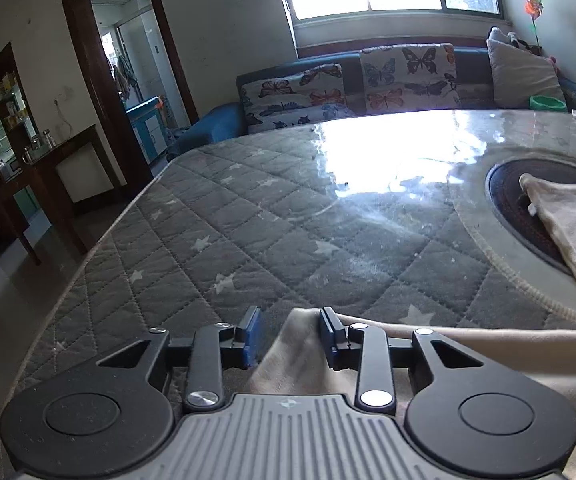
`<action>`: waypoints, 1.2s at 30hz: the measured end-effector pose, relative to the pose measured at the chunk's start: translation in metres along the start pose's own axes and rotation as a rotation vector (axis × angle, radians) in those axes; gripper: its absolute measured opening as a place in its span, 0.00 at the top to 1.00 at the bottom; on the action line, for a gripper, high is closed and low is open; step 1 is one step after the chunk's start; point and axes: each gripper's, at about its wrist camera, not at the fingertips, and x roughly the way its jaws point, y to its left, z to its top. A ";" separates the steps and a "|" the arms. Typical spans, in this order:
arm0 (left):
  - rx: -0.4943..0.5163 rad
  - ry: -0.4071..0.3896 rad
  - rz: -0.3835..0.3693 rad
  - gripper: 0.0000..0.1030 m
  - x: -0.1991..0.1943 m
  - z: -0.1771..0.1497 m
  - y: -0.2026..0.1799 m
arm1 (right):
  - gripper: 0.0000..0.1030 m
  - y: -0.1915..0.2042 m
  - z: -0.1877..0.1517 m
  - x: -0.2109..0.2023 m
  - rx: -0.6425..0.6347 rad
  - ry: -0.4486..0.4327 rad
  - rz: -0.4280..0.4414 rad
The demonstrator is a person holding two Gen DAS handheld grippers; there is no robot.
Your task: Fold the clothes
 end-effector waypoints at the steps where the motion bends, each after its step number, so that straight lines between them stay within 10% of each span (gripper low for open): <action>1: -0.008 -0.011 -0.003 0.65 -0.006 0.002 -0.001 | 0.00 0.001 0.000 -0.003 -0.009 -0.007 -0.007; 20: 0.302 -0.129 -0.732 0.65 -0.118 -0.021 -0.189 | 0.00 -0.023 -0.029 -0.076 0.184 -0.105 -0.112; 36: 0.502 -0.117 -0.819 0.58 -0.145 -0.050 -0.209 | 0.05 -0.121 -0.107 -0.119 0.501 -0.125 -0.486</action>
